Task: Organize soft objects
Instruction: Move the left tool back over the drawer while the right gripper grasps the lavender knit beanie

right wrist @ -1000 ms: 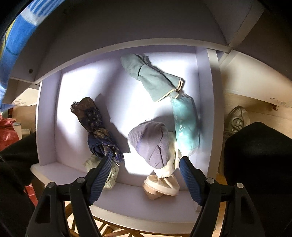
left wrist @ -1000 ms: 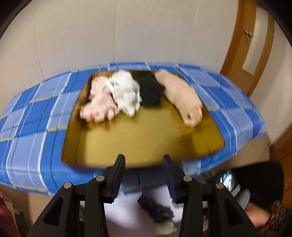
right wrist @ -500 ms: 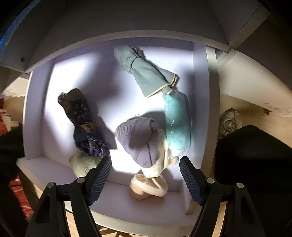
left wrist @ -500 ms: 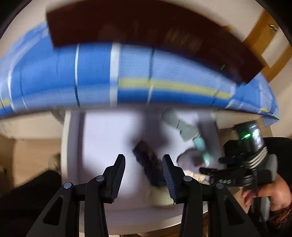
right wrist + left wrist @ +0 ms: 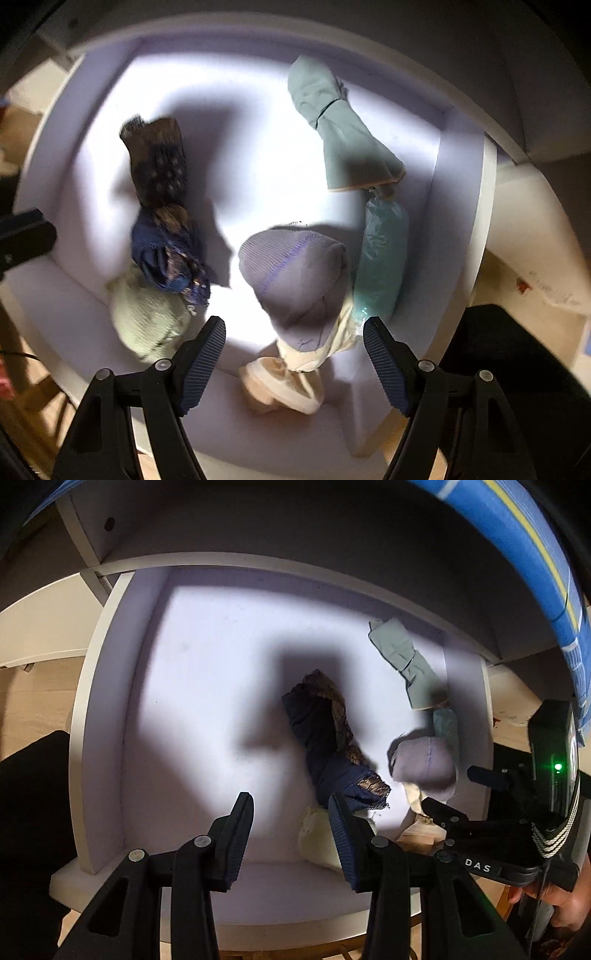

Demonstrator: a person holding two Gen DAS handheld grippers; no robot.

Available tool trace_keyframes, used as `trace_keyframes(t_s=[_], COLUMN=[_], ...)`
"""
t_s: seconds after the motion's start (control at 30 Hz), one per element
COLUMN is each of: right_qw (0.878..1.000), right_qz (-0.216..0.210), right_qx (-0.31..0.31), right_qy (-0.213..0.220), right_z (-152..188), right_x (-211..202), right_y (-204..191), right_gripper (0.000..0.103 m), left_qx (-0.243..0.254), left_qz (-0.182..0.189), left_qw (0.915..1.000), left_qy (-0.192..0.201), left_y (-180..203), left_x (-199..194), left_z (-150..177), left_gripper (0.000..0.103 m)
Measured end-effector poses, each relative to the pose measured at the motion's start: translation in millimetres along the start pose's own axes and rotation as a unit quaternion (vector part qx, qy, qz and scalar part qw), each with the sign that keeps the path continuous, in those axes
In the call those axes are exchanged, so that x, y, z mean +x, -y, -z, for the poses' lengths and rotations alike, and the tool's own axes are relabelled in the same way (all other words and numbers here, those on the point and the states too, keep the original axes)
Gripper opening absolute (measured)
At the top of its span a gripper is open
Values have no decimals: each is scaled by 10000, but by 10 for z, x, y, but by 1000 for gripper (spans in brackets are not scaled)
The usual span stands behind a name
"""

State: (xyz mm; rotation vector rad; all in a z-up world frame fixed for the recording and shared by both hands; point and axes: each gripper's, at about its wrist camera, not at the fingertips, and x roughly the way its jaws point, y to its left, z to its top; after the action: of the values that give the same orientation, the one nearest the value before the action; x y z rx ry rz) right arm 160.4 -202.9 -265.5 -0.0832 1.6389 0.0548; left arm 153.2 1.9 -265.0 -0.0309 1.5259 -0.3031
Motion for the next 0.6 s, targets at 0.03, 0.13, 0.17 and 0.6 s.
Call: trace_keyframes(t_s=[0.03, 0.13, 0.17, 0.6], right_qw=[10000, 9996, 9995, 9991], right_qz=[56, 181, 194, -173], right_qx=[-43, -179, -193, -194], right_qy=[-16, -119, -183, -329], right_z=[-7, -25, -33, -127], right_x=[16, 113, 156, 302], right_y=[-13, -49, -51, -167], right_gripper=[77, 76, 76, 48], left_qx=[28, 97, 131, 298], left_qz=[-8, 6, -5, 78], left_qw=[10000, 10000, 9999, 9995], left_qy=[-10, -21, -20, 68], left_y=[7, 35, 47, 127], left_x=[9, 16, 13, -16], left_z=[2, 2, 4, -27], left_gripper=[42, 42, 42, 42])
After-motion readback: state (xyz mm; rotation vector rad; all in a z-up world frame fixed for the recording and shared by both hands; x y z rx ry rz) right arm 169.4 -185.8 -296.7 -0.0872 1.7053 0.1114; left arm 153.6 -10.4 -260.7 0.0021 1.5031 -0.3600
